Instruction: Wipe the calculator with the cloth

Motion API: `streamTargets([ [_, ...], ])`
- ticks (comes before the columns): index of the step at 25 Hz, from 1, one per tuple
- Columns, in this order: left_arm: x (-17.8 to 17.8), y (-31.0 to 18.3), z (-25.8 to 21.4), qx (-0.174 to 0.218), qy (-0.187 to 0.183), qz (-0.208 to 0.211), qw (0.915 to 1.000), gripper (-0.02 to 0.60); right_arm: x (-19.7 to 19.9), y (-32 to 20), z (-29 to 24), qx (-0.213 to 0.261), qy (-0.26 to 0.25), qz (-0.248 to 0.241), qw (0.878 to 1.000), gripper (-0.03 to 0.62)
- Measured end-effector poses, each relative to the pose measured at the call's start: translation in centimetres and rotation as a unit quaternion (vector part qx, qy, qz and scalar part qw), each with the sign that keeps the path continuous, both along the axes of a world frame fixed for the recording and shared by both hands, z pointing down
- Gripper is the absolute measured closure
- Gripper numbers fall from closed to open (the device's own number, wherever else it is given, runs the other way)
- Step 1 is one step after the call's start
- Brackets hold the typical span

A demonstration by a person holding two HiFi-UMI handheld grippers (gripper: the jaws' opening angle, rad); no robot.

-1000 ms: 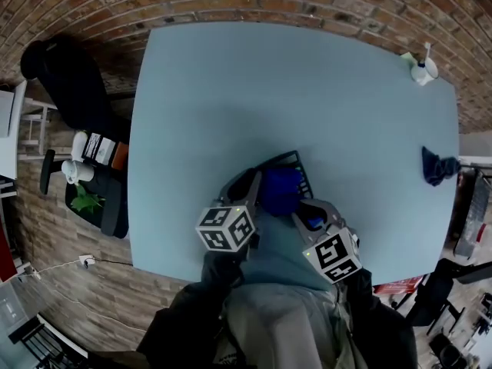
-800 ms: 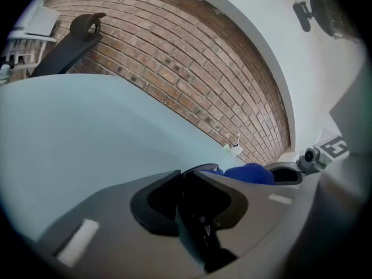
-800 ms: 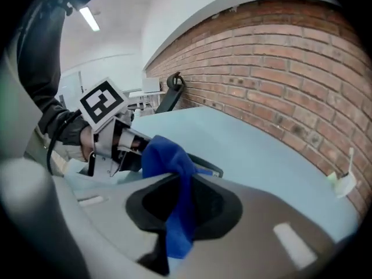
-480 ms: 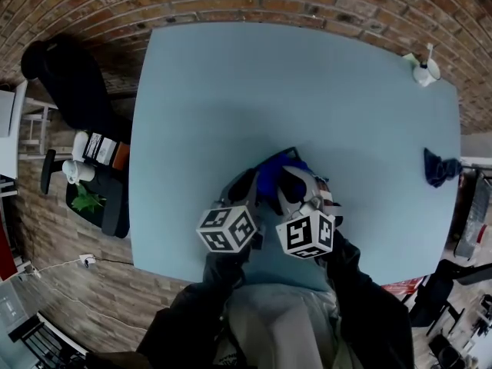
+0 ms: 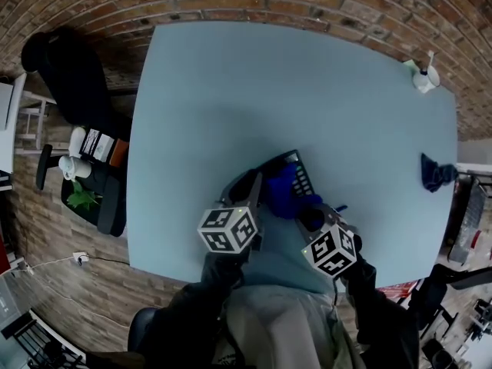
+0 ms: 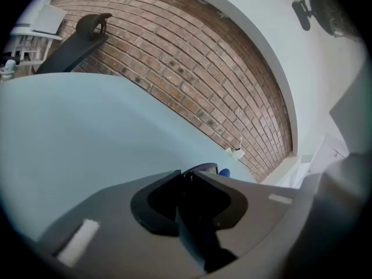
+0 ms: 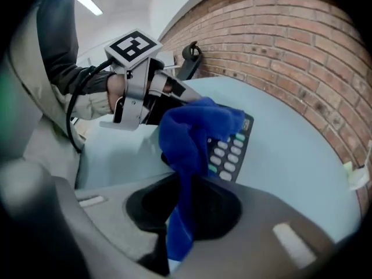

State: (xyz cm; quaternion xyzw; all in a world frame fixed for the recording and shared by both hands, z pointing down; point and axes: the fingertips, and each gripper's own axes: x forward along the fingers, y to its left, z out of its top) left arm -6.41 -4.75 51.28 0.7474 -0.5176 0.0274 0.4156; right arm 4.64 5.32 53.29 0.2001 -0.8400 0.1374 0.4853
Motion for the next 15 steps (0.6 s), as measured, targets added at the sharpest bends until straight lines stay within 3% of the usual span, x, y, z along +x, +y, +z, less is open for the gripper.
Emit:
streamTargets([
  [2,0.1,0.0,0.0,0.0,-0.002,-0.001,1.0,0.514,1.6,-1.0,-0.6,0.017,-0.008,0.036,0.999,0.534],
  [5,0.0,-0.1,0.0,0.002,-0.004,-0.001,1.0,0.515,2.7,-6.1,-3.8,0.116,-0.049,0.107,0.986,0.534],
  [7,-0.2,0.0,0.0,0.002,-0.005,-0.001,1.0,0.514,2.0,-9.1,-5.2,0.156,-0.064,0.125,0.978,0.533],
  [11,0.0,0.0,0.0,0.001,-0.003,-0.002,1.0,0.514,-0.2,-11.8,-3.5,0.171,0.002,0.095,0.981,0.531],
  [15,0.1,0.0,-0.1,0.002,-0.004,0.001,1.0,0.514,-1.3,-9.4,-2.1,0.192,0.05,0.048,0.979,0.533],
])
